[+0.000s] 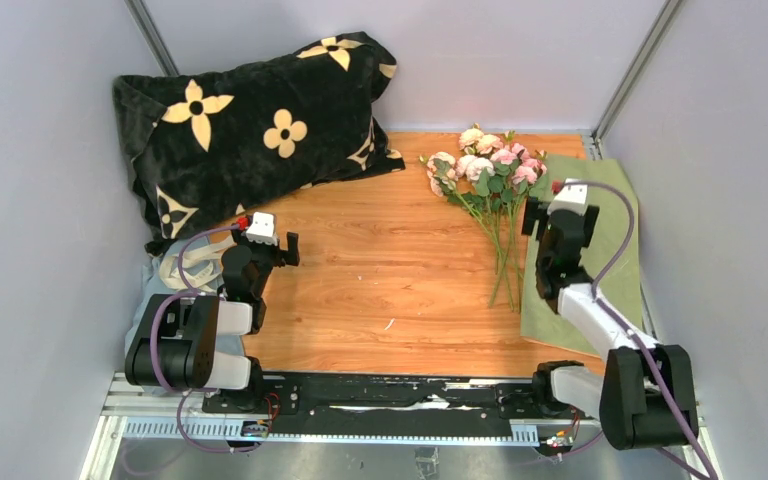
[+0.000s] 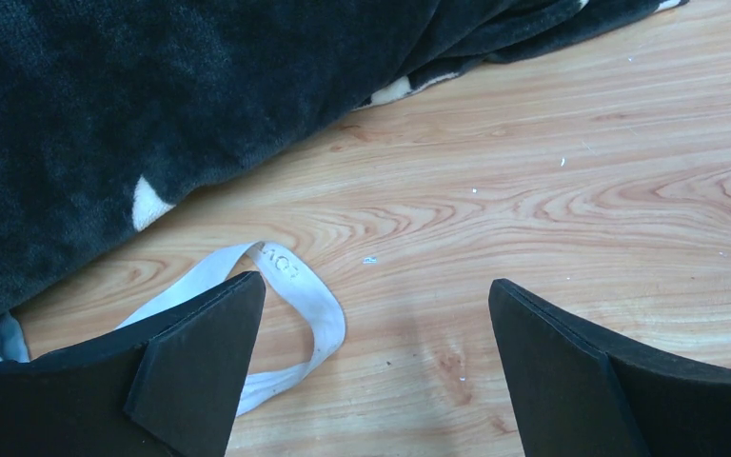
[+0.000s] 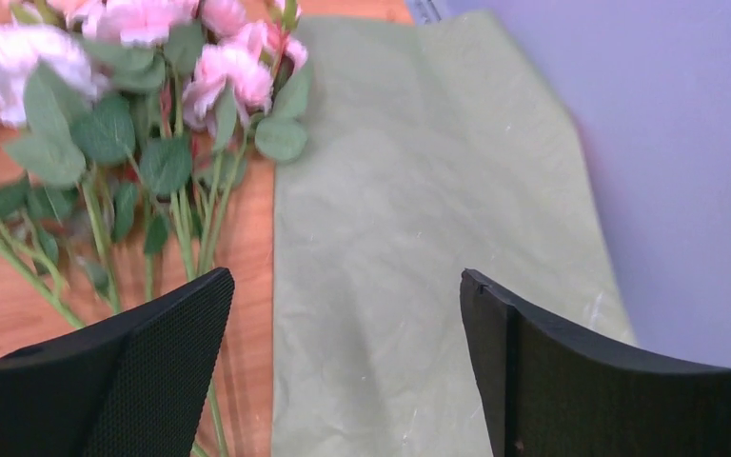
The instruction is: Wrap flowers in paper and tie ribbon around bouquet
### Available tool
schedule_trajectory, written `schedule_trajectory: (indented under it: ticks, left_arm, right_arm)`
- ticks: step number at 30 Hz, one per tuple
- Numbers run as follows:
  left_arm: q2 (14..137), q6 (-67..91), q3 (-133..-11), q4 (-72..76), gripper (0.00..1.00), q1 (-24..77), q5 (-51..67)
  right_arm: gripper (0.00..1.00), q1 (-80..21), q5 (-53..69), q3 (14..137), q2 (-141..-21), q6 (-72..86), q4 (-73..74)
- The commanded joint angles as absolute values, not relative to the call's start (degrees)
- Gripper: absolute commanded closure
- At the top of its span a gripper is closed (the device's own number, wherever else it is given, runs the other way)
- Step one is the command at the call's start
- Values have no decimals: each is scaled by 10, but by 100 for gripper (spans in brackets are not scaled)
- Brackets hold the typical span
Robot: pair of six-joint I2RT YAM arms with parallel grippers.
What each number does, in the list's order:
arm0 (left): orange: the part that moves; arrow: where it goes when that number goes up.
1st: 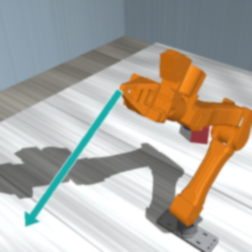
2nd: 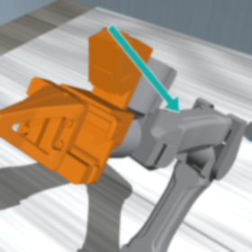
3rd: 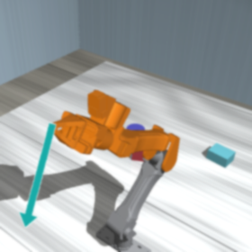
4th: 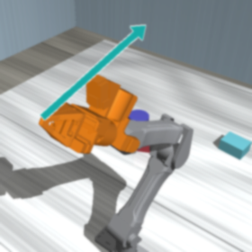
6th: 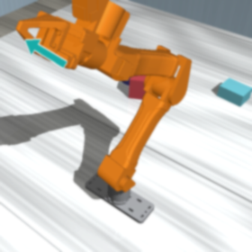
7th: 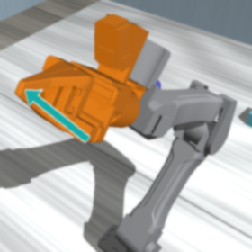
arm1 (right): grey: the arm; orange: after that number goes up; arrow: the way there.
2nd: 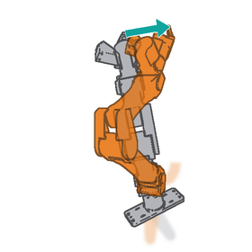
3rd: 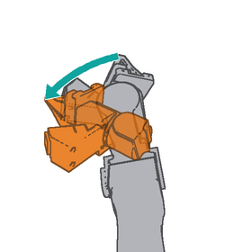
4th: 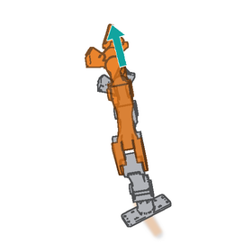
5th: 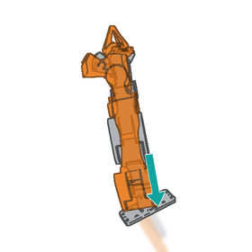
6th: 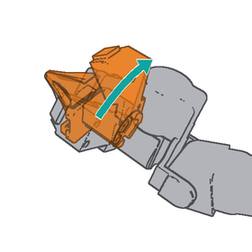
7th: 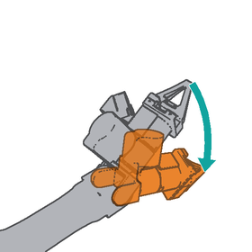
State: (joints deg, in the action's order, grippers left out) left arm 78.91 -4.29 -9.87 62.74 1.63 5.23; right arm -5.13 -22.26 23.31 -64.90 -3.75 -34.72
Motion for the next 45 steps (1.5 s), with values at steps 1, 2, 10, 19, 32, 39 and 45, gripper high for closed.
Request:
schedule_trajectory:
  ticks: [1,2,10,19,32,39,45]
  left_arm:
    - [785,-46,-102,638,0,16,55]
    - [786,-48,-101,640,0,15,56]
    - [675,-104,-407,71,0,11,72]
    - [656,-187,-589,-342,5,11,200]
    - [678,-154,-596,-363,7,11,233]
    - [695,-141,-604,-365,9,10,236]
    - [692,-141,-603,-367,9,11,239]
  right_arm:
    - [12,-44,-269,378,-650,-18,-50]
    - [15,-44,-277,408,-661,-7,0]
    - [28,-44,-310,527,-744,52,178]
    - [45,-45,-244,609,-917,55,230]
    - [48,-46,-237,697,-1095,52,246]
    - [53,-46,-346,698,-1127,56,265]
    - [61,-46,-407,697,-1130,45,265]
